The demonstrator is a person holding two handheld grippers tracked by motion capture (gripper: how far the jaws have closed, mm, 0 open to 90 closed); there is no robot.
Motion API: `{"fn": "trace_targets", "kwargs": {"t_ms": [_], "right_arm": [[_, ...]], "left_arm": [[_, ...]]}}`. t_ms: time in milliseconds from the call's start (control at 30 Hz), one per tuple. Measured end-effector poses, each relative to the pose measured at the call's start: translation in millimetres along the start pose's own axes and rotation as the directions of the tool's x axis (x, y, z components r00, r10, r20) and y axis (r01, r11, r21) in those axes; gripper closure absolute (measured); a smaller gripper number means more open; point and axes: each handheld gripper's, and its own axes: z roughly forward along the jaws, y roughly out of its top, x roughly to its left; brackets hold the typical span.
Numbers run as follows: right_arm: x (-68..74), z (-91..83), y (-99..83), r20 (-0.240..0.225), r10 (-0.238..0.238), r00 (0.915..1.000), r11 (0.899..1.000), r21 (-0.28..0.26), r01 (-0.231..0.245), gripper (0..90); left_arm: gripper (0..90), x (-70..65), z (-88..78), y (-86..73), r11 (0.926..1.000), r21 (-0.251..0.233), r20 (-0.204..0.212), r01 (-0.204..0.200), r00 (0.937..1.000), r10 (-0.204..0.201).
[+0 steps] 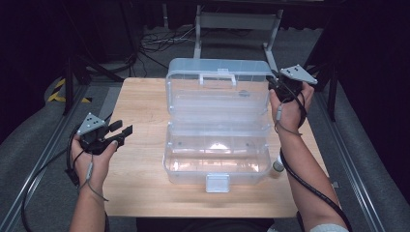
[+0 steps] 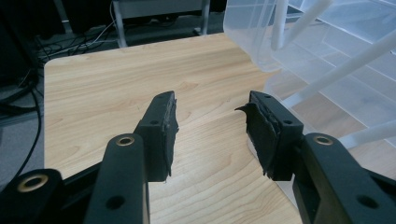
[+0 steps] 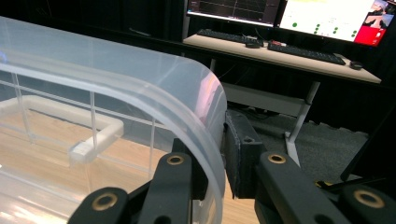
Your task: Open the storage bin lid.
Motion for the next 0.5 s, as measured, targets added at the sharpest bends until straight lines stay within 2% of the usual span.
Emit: {"fn": "trace_targets", "kwargs": {"t_ms": [500], "right_arm": [[-6.3, 24.3, 0.7, -0.009, 0.004, 1.0000, 1.000, 0.027, -0.004, 81.6]], "left_arm": [[52.1, 1.8, 4.2, -5.0, 0.9997, 0.021, -0.001, 0.009, 1.0000, -0.009]]}}
